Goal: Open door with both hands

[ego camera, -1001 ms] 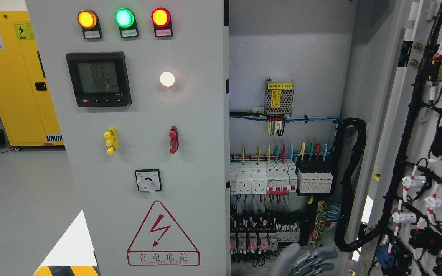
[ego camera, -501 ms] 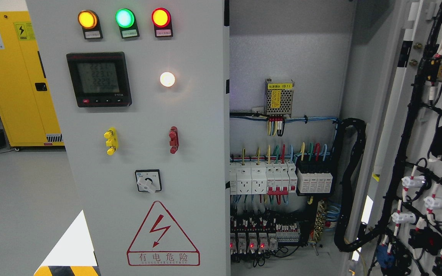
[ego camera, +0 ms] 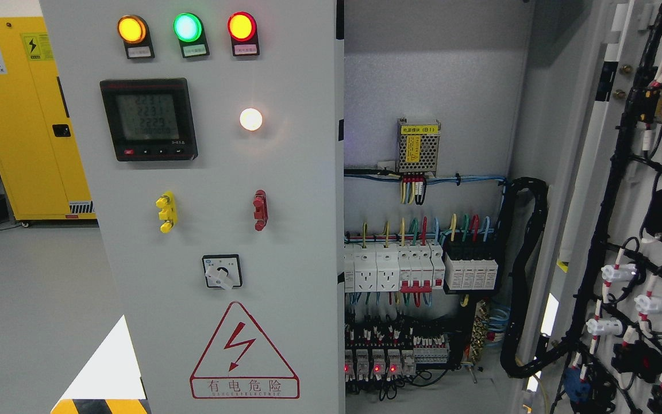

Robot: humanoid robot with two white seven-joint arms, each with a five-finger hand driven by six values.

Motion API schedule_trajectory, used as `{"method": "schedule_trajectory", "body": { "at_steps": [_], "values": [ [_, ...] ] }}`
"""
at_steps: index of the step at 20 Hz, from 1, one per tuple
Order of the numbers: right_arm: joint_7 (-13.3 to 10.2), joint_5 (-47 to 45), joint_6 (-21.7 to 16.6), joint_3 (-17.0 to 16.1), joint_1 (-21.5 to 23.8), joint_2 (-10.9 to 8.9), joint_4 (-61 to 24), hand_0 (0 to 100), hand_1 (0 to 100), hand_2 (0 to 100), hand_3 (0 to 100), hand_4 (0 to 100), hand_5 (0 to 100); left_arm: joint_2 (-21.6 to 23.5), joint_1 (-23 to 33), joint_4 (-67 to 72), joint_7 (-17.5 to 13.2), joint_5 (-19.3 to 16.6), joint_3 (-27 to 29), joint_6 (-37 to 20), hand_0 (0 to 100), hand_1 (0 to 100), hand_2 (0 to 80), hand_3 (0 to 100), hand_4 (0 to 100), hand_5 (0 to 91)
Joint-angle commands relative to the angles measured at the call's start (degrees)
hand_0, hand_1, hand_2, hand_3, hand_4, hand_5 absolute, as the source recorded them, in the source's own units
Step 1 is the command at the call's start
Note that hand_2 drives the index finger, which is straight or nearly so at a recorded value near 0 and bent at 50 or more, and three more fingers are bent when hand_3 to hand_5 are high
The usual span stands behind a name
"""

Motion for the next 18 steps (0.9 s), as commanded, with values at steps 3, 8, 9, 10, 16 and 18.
{"method": "schedule_trajectory", "body": {
  "at_steps": [3, 8, 9, 10, 16, 18],
  "values": [
    [0.0, -1.2, 0.0, 1.8, 0.0, -0.01, 0.0, 20, 12, 0, 0, 0, 0, 2.6, -5.0, 48.1, -0.3, -1.4, 11.7, -0.2, 0, 0, 0.0, 0, 0, 0.0],
    [0.0, -1.2, 0.0, 1.8, 0.0, 0.07, 0.0, 20, 12, 0, 0, 0, 0, 2.6, -4.0, 53.8, -0.3, -2.3, 11.2, 0.5, 0, 0, 0.0, 0, 0, 0.0],
    [0.0, -1.2, 0.0, 1.8, 0.1, 0.07, 0.0, 20, 12, 0, 0, 0, 0, 2.4, -4.0, 55.1, -0.3, -3.4, 10.8, 0.5, 0, 0, 0.0, 0, 0, 0.0],
    [0.0, -1.2, 0.0, 1.8, 0.0, 0.07, 0.0, 20, 12, 0, 0, 0, 0, 2.4, -4.0, 56.3, 0.1, -4.3, 10.5, 0.5, 0, 0, 0.0, 0, 0, 0.0],
    [0.0, -1.2, 0.0, 1.8, 0.1, -0.02, -0.1, 20, 12, 0, 0, 0, 0, 2.9, -3.1, 59.2, 0.4, -9.0, 6.3, 0.2, 0, 0, 0.0, 0, 0, 0.0],
    [0.0, -1.2, 0.0, 1.8, 0.1, -0.02, -0.4, 20, 12, 0, 0, 0, 0, 3.3, -3.2, 59.2, 2.9, -9.0, 6.3, 0.2, 0, 0, 0.0, 0, 0, 0.0]
  ]
}}
